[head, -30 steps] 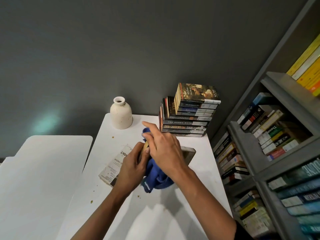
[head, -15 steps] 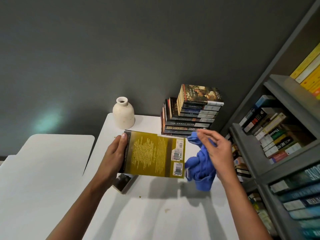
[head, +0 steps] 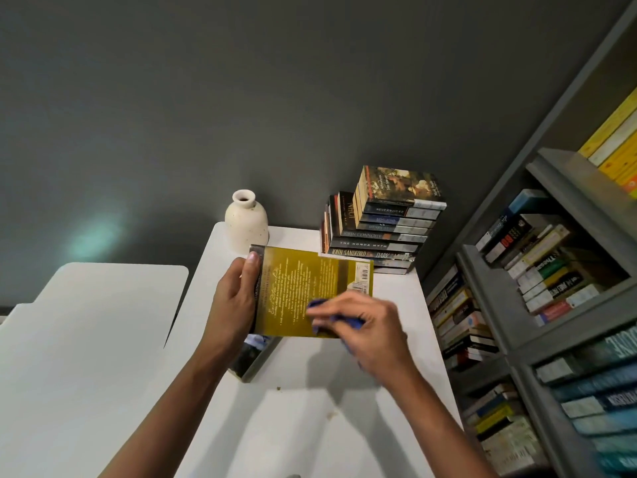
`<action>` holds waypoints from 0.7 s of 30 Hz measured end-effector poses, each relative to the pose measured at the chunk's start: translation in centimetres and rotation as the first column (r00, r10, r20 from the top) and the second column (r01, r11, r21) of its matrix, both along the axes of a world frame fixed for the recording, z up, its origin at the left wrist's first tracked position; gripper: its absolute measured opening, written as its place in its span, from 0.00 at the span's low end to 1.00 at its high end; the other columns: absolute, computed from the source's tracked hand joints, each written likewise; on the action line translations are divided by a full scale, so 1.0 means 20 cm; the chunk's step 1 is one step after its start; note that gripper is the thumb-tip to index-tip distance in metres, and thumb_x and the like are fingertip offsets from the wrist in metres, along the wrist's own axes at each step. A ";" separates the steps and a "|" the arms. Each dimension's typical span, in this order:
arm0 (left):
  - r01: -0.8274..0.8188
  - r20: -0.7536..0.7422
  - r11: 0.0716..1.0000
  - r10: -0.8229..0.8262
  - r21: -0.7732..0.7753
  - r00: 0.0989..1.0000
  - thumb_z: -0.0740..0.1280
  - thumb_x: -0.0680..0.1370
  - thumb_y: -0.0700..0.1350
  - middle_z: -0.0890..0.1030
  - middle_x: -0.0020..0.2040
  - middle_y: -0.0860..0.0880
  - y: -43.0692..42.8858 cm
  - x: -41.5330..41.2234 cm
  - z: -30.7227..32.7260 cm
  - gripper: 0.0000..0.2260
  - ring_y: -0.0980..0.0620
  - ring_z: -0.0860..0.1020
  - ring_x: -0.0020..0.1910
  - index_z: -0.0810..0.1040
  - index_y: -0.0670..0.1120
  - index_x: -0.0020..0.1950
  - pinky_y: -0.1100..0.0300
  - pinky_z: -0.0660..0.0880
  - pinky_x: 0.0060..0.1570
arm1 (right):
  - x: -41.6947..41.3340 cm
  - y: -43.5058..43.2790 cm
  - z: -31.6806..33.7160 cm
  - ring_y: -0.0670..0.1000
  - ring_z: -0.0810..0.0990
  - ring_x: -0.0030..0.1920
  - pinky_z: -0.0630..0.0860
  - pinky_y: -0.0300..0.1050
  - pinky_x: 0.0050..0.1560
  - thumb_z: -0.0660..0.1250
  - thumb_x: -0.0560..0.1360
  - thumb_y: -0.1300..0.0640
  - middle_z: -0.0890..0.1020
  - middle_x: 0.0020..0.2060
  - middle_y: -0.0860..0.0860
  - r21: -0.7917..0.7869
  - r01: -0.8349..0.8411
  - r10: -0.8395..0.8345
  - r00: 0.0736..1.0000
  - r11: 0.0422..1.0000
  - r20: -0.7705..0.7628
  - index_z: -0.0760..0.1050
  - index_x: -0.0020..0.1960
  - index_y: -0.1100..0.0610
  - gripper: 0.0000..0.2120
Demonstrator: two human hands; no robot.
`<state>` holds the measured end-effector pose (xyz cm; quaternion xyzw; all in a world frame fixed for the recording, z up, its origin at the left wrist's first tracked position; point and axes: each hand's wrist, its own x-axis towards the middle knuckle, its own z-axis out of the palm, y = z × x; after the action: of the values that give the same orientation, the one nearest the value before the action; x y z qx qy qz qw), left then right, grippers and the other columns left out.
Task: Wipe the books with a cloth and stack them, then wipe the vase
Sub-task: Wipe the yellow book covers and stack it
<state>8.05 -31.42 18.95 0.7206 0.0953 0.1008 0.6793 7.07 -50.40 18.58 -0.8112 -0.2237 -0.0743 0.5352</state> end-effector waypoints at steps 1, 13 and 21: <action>-0.008 0.025 1.000 0.008 0.018 1.000 0.53 0.82 0.52 0.74 0.36 0.54 0.00 0.00 0.01 0.14 0.64 0.74 0.33 0.72 0.46 0.45 0.69 0.70 0.38 | -0.03 0.01 -0.02 0.45 0.83 0.45 0.79 0.42 0.49 0.75 0.69 0.65 0.85 0.42 0.46 0.021 -0.062 0.063 0.997 0.998 -0.047 0.85 0.46 0.56 0.08; -0.098 0.155 0.990 0.082 0.101 0.985 0.54 0.84 0.45 0.69 0.35 0.51 -0.09 -0.02 0.07 0.12 0.65 0.74 0.32 0.67 0.44 0.41 0.74 0.70 0.31 | 0.08 0.09 -0.02 0.44 0.78 0.47 0.75 0.38 0.49 0.72 0.72 0.55 0.78 0.44 0.48 0.112 0.345 -0.354 0.933 0.932 0.067 0.78 0.46 0.55 0.05; -0.163 -0.166 0.987 0.161 0.002 0.973 0.53 0.83 0.55 0.76 0.37 0.46 -0.04 0.03 -0.11 0.20 0.50 0.75 0.35 0.73 0.43 0.42 0.57 0.71 0.36 | 0.17 -0.06 0.02 0.48 0.79 0.45 0.75 0.43 0.41 0.69 0.75 0.50 0.79 0.47 0.45 -0.337 0.472 -0.480 0.875 0.815 0.067 0.79 0.47 0.50 0.04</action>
<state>8.57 -32.25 16.81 0.7125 0.2106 0.0951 0.6625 10.47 -51.57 18.90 -0.9224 -0.0176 -0.1570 0.3524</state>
